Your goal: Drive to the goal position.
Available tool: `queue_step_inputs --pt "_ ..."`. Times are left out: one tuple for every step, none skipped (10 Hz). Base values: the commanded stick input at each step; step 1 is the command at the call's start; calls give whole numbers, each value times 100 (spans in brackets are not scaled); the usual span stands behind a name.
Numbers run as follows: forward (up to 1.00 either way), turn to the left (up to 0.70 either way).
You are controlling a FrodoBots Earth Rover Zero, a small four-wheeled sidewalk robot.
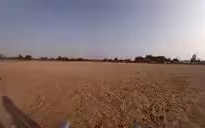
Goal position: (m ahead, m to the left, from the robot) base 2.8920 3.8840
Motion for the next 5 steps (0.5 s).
queue_step_inputs --pt "70 35" --pt "70 35" --pt "70 35" --pt "70 35" --pt "70 35"
